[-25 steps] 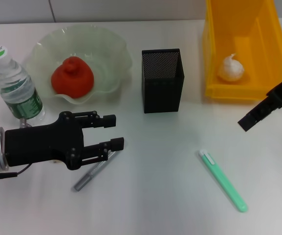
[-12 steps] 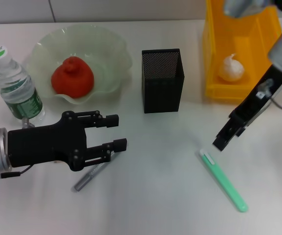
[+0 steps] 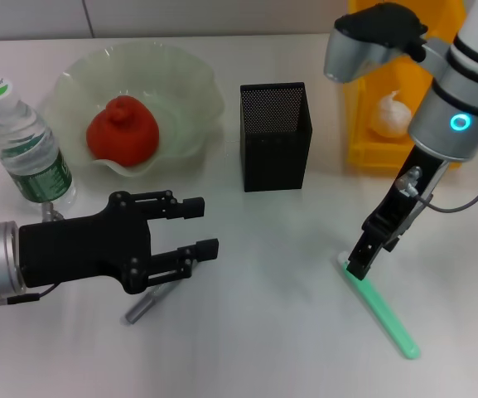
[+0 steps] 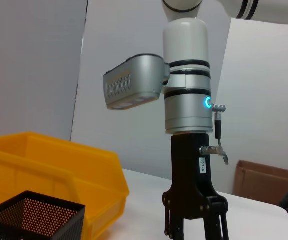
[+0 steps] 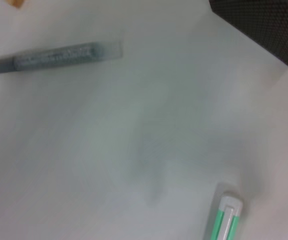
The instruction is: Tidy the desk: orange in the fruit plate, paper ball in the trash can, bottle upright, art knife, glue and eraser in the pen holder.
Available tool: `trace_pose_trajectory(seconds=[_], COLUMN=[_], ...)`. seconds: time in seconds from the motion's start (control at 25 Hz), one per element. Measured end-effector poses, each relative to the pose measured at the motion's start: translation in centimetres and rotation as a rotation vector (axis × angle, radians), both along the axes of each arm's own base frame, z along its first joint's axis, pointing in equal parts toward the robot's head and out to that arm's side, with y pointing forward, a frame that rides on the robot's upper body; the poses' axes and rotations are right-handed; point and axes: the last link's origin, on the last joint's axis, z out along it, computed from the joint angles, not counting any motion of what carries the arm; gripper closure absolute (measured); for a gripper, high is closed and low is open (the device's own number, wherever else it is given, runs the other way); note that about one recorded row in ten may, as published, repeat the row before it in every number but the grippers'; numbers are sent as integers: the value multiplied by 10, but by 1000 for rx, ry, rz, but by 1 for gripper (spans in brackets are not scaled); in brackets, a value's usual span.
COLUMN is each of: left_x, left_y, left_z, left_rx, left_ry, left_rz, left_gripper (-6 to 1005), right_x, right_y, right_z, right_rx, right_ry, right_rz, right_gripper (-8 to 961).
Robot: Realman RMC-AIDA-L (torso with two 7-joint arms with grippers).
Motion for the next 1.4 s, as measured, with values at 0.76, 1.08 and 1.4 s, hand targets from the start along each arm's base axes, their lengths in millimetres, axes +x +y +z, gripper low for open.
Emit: trace_pose_trajectory(seconds=[0.76,1.08,1.4], left_x=[0,0,0], left_y=[3,5,5], left_z=[-2,-3,-3], left_rx=[14,20,21], left_ry=[-3,2,3], left_rz=[5,9,10], left_gripper=[435,434,434], right_x=[14,12,5], right_y=[0,2,7], right_z=[-21,-24,-25], right_rx=[21,28,35], right_ry=[-42,-43,-40], right_rz=[37,51,75], right_gripper=[223,227,231])
